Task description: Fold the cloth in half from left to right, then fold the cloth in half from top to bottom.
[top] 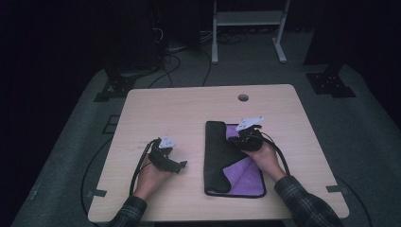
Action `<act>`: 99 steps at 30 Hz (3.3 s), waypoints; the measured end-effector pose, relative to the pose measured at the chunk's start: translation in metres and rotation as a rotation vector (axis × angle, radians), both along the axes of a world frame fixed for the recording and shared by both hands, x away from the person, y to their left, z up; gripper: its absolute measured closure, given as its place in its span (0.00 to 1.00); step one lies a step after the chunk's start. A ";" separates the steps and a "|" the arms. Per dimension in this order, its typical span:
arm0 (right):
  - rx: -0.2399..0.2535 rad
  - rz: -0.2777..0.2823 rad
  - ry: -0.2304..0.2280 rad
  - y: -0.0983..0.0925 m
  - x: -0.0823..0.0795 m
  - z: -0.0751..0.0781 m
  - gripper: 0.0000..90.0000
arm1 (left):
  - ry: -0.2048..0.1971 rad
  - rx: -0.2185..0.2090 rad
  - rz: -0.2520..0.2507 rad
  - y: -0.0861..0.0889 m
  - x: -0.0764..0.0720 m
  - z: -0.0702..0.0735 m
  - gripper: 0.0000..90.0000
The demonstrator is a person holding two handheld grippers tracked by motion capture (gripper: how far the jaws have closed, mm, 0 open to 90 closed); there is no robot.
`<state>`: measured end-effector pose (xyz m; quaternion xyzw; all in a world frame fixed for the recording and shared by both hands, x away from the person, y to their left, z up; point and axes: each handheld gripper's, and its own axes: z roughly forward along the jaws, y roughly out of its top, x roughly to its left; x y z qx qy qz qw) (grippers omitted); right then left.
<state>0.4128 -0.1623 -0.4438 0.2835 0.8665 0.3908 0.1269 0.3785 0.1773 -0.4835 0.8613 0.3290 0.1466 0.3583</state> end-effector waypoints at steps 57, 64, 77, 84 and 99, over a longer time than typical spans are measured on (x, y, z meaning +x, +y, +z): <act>0.120 -0.295 0.022 -0.080 0.029 0.011 0.55 | 0.001 0.002 0.004 0.000 -0.001 0.000 0.00; 0.141 -0.221 0.022 -0.070 0.004 0.018 0.49 | 0.001 0.002 0.007 0.000 -0.001 0.000 0.00; 0.139 -0.078 0.041 -0.048 -0.043 0.018 0.45 | 0.001 0.001 0.010 0.000 -0.001 0.000 0.00; 0.151 0.015 0.068 -0.027 -0.066 0.012 0.45 | -0.002 -0.003 0.012 0.000 -0.001 0.000 0.00; 0.045 0.169 0.092 0.026 -0.077 -0.013 0.45 | -0.001 -0.003 0.012 0.000 -0.001 0.000 0.00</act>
